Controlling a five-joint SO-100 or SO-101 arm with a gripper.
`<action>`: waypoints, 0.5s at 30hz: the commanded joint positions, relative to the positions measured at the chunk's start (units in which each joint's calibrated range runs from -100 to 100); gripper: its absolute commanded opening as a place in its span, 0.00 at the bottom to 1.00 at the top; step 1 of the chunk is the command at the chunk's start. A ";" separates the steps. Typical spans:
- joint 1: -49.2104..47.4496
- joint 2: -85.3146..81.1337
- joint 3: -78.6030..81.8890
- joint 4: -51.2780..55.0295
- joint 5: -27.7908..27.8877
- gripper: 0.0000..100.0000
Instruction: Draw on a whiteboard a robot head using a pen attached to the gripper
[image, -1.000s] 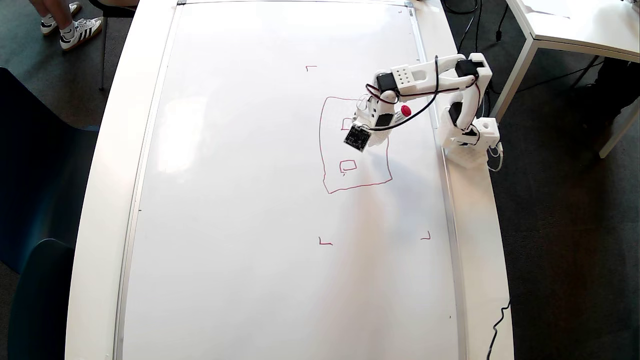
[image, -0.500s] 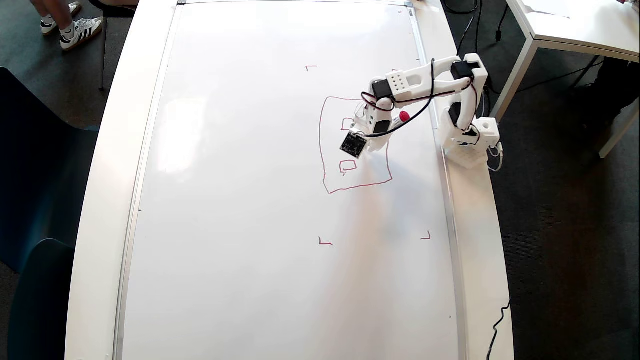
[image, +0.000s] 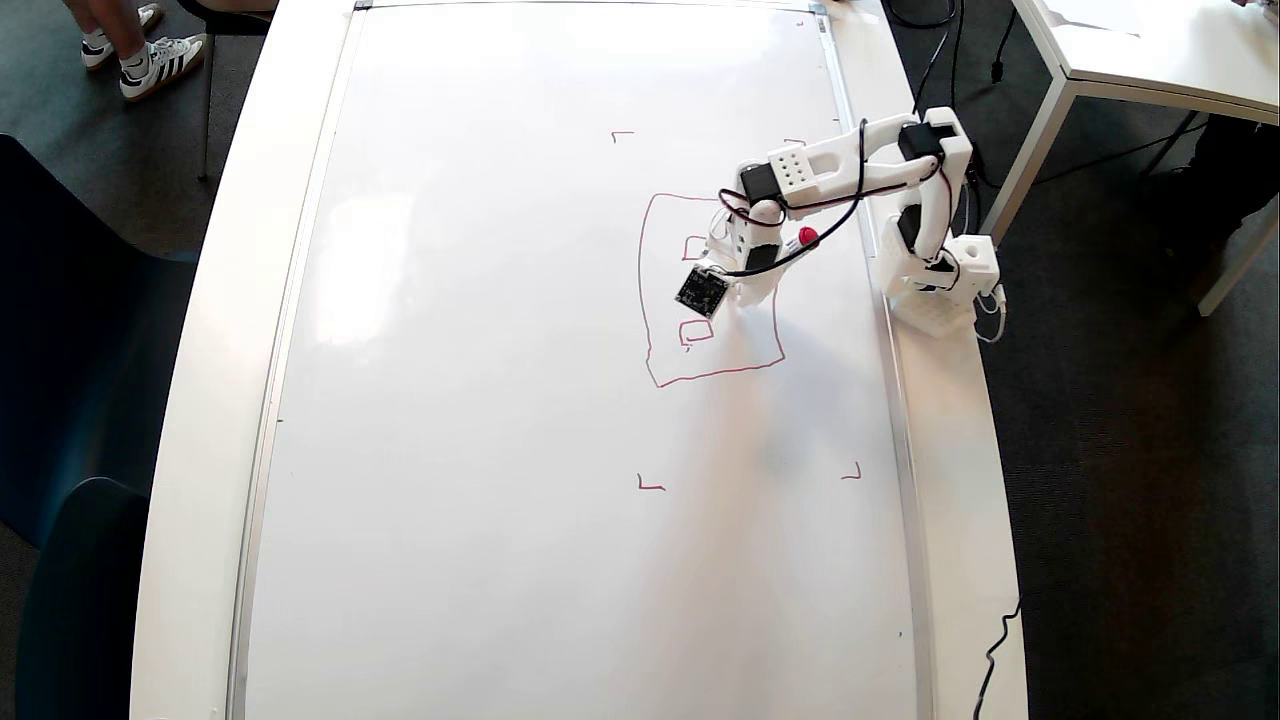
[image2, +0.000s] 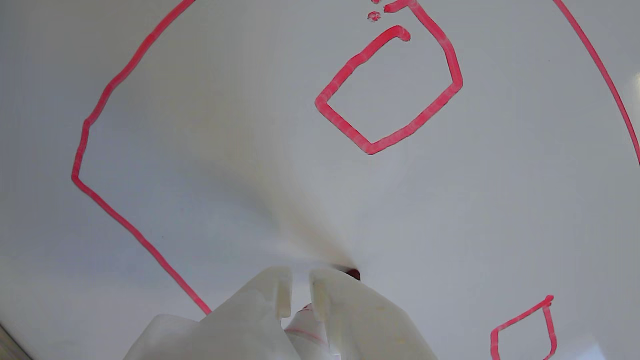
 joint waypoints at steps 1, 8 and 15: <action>2.44 -0.46 -1.21 0.35 -0.06 0.01; 6.41 -0.72 -1.03 0.44 0.27 0.01; 7.30 -0.80 -1.12 2.26 0.00 0.01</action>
